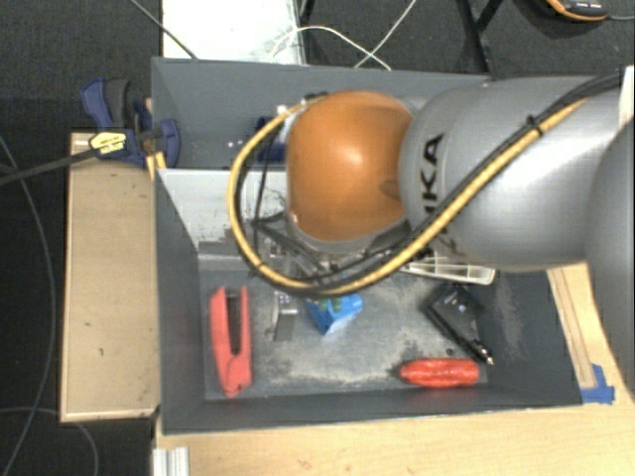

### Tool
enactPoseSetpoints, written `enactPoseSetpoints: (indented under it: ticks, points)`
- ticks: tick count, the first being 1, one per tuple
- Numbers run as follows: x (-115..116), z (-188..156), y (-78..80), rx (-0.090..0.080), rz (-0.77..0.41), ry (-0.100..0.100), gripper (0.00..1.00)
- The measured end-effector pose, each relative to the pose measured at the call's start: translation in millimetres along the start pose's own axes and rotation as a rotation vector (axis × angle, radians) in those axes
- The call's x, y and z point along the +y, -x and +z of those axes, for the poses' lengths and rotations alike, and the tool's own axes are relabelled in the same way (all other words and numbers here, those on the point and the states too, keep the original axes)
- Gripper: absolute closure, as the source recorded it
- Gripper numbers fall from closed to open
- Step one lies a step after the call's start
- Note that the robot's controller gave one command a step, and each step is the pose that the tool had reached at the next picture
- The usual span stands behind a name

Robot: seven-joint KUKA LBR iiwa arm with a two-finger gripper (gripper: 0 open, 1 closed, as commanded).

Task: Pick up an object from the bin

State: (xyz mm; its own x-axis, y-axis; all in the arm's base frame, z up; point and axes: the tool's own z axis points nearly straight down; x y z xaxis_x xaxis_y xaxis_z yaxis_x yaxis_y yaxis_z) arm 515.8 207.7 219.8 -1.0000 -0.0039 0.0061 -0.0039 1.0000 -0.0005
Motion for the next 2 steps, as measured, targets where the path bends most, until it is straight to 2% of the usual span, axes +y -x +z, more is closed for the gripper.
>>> enactPoseSetpoints:
  ticks: [1,2]
  points:
    - [-2,-5,1.8,-0.008,0.008,0.002,0.0]
    - [31,142,47.8,-0.008,-0.602,0.0,0.0]
